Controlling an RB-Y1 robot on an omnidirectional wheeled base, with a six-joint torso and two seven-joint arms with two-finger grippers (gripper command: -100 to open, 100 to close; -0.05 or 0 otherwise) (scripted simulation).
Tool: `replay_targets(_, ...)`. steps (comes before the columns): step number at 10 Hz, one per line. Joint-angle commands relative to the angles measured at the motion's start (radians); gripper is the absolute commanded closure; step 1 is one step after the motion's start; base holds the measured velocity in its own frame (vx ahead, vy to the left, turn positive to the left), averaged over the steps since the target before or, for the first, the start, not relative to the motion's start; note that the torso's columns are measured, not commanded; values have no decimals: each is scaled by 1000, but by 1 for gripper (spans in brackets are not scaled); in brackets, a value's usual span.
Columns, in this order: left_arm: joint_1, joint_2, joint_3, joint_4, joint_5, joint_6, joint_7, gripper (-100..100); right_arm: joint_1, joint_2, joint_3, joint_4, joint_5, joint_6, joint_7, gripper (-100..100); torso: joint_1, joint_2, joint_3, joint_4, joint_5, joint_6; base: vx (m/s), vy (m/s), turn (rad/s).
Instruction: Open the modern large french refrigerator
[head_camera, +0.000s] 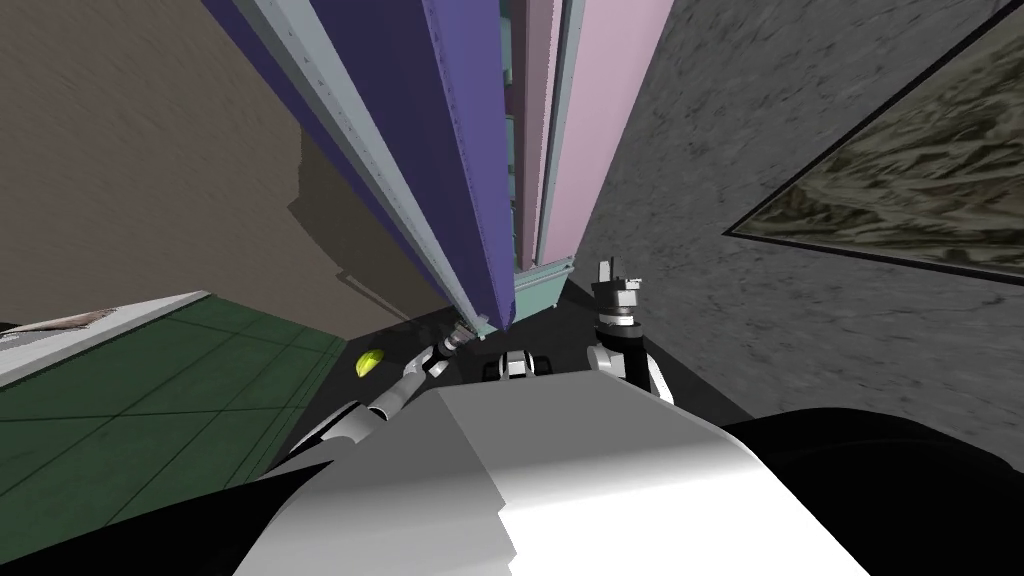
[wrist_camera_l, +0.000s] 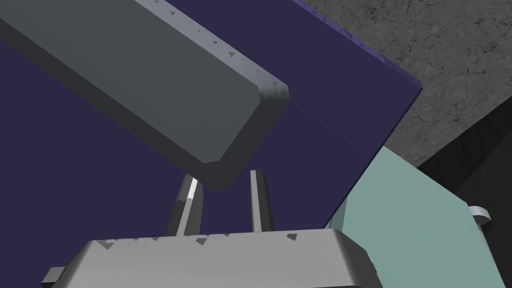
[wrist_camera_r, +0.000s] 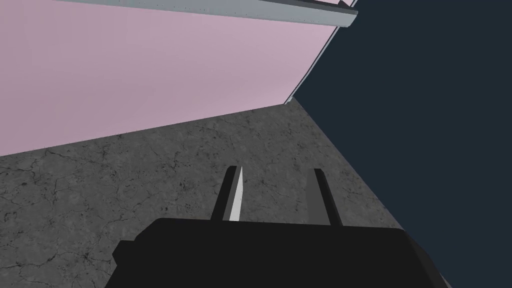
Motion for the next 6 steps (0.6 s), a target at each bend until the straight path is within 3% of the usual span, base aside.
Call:
replay_targets(1, 21, 42, -14, -47, -11, -63, 17, 100, 0, 0, 0, 0, 0, 0, 0, 0, -1, 0, 0, 0, -1, -1, 78, 27, 145)
replay_targets(2, 49, 76, -35, -81, -28, -96, 31, 100, 0, 0, 0, 0, 0, 0, 0, 0, -3, 0, 0, 0, -1, 1, 86, 35, 161)
replay_targets(3, 49, 76, -35, -81, -28, -111, 31, 100, 0, 0, 0, 0, 0, 0, 0, 0, -4, 2, 0, 0, -1, 0, 77, 18, 104)
replay_targets(4, 77, 109, -57, -115, -44, -138, 44, 100, 0, 0, 0, 0, 0, 0, 0, 0, -6, 2, 0, 1, -2, 2, 107, 17, 159)
replay_targets(5, 77, 109, -57, -115, -44, -154, 44, 100, 0, 0, 0, 0, 0, 0, 0, 0, -7, 3, 0, 1, -2, 1, 99, 24, 144)
replay_targets(6, 61, 120, -53, -115, -36, -113, 70, -100, 0, 0, 0, 0, 0, 0, 0, 0, -7, 2, 0, 1, -2, 3, -7, 0, -4)
